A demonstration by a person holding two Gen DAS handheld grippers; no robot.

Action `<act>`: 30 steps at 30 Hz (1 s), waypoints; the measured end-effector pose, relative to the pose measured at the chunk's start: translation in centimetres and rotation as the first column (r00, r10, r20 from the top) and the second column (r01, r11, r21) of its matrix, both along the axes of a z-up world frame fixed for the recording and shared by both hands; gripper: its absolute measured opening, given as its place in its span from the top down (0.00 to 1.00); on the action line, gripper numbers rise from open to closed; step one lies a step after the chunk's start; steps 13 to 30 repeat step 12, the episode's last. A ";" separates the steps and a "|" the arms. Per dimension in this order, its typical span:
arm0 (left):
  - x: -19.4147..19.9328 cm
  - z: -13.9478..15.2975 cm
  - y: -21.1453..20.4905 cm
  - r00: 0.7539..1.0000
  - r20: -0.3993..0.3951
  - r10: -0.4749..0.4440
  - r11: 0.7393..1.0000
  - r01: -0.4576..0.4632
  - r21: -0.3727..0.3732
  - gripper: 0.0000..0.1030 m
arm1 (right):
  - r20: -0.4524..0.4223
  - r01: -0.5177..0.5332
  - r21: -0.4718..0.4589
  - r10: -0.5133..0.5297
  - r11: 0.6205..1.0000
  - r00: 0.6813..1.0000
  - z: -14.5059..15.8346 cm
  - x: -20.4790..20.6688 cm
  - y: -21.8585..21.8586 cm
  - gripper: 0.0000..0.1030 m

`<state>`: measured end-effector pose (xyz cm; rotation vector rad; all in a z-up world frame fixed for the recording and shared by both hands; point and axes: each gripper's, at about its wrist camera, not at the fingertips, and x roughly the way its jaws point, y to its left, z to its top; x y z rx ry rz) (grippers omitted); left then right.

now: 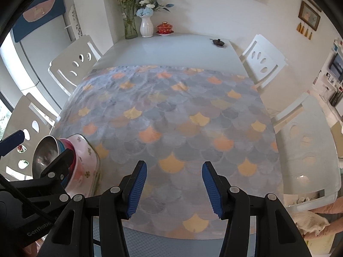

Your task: Organize plates and bowls

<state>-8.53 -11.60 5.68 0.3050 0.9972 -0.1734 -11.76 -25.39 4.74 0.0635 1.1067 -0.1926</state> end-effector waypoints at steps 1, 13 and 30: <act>-0.1 0.0 -0.3 1.000 -0.001 0.001 1.000 -0.001 0.000 0.01 | 0.001 -0.001 -0.002 0.001 1.000 1.000 0.0 -0.1 -0.3 0.50; -1.2 0.0 -3.2 1.000 0.021 0.013 1.000 -0.013 -0.008 0.01 | -0.012 -0.006 0.002 0.006 1.000 1.000 -0.4 -1.1 -3.3 0.50; -1.2 0.0 -3.2 1.000 0.021 0.013 1.000 -0.013 -0.008 0.01 | -0.012 -0.006 0.002 0.006 1.000 1.000 -0.4 -1.1 -3.3 0.50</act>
